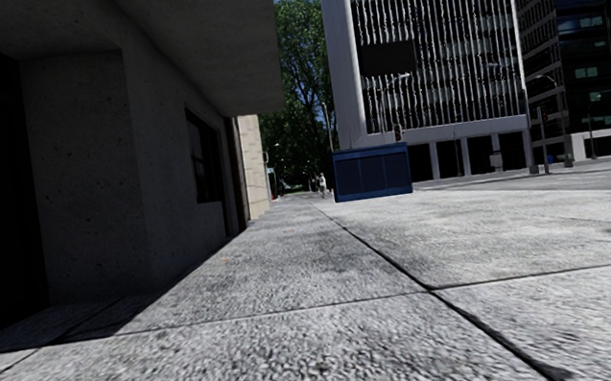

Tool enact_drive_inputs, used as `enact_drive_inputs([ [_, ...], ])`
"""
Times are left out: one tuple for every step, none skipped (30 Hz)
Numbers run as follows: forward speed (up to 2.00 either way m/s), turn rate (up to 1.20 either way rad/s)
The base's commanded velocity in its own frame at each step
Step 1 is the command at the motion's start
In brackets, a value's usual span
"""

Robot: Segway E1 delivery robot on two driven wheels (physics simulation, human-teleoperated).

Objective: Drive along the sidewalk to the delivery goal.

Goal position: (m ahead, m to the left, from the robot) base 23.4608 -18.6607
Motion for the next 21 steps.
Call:
enact_drive_inputs([
  [2.00,0.00],
  [2.00,0.00],
  [2.00,0.00],
  [2.00,0.00],
  [2.00,0.00],
  [2.00,0.00],
  [2.00,0.00],
  [2.00,0.00],
  [2.00,0.00],
  [2.00,0.00],
  [2.00,0.00],
  [2.00,0.00],
  [2.00,0.00],
  [2.00,0.00],
  [2.00,0.00],
  [2.00,0.00],
  [2.00,0.00],
  [2.00,0.00],
  [2.00,0.00],
  [2.00,0.00],
  [2.00,0.00],
])
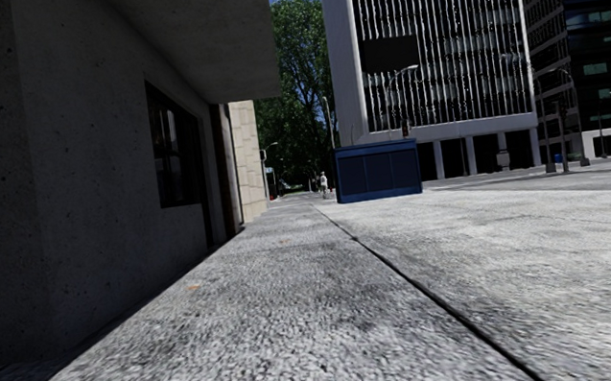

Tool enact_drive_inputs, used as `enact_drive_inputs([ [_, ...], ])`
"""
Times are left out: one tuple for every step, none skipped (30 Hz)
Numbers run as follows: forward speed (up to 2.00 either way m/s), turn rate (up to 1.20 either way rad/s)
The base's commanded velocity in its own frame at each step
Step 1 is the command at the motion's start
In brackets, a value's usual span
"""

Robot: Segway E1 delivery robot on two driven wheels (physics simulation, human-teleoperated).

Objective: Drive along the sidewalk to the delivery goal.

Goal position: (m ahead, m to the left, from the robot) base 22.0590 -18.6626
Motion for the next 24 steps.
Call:
enact_drive_inputs([
  [2.00,0.00],
  [2.00,0.00],
  [2.00,0.00],
  [2.00,0.00],
  [2.00,0.00],
  [2.00,0.00],
  [2.00,0.00],
  [2.00,0.00],
  [2.00,0.00],
  [2.00,0.00],
  [2.00,0.00],
  [2.00,0.00],
  [2.00,0.00],
  [2.00,0.00],
  [2.00,0.00],
  [2.00,0.00],
  [2.00,0.00],
  [2.00,0.00],
  [2.00,0.00],
  [2.00,0.00],
  [2.00,0.00],
  [2.00,0.00],
  [2.00,0.00],
  [2.00,0.00],
])
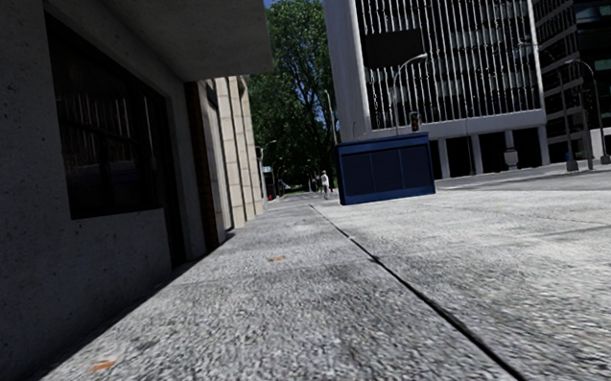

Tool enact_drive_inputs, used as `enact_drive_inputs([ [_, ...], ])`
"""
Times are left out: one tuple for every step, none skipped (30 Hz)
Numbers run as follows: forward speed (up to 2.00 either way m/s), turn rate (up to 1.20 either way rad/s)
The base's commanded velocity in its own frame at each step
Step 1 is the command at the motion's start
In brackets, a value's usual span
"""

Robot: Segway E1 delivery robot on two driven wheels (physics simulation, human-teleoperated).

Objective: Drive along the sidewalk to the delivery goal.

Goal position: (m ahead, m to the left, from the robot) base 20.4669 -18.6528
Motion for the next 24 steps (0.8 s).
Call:
enact_drive_inputs([
  [2.00,0.00],
  [2.00,0.00],
  [2.00,0.00],
  [2.00,0.00],
  [2.00,0.00],
  [2.00,0.00],
  [2.00,0.00],
  [2.00,0.00],
  [2.00,0.00],
  [2.00,0.00],
  [2.00,0.00],
  [2.00,0.00],
  [2.00,0.00],
  [2.00,0.00],
  [2.00,0.00],
  [2.00,0.00],
  [2.00,0.00],
  [2.00,0.00],
  [2.00,0.00],
  [2.00,0.00],
  [2.00,0.00],
  [2.00,0.00],
  [2.00,0.00],
  [2.00,0.00],
])
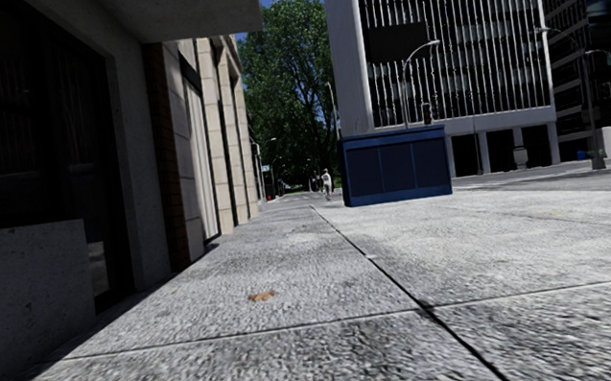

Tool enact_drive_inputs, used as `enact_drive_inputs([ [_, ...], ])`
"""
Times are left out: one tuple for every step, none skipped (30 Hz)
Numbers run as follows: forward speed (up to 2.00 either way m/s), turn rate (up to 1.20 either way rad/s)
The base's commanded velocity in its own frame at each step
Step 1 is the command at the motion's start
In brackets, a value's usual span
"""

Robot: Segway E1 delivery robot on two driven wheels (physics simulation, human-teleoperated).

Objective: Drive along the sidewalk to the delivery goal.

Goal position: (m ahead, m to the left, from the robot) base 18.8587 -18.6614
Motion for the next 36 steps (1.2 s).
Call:
enact_drive_inputs([
  [2.00,0.00],
  [2.00,0.00],
  [2.00,0.00],
  [2.00,0.00],
  [2.00,0.00],
  [2.00,0.00],
  [1.99,0.00],
  [1.98,0.00],
  [1.98,0.00],
  [1.98,0.00],
  [1.98,0.00],
  [1.98,0.00],
  [1.98,0.00],
  [1.98,0.00],
  [1.98,0.00],
  [1.98,0.00],
  [2.00,0.00],
  [2.00,0.00],
  [2.00,0.00],
  [2.00,0.00],
  [2.00,0.00],
  [2.00,0.00],
  [2.00,0.00],
  [2.00,0.00],
  [2.00,0.00],
  [2.00,0.00],
  [2.00,0.00],
  [2.00,0.00],
  [2.00,0.00],
  [2.00,0.00],
  [2.00,0.00],
  [2.00,0.00],
  [2.00,0.00],
  [2.00,0.00],
  [2.00,0.00],
  [2.00,0.00],
])
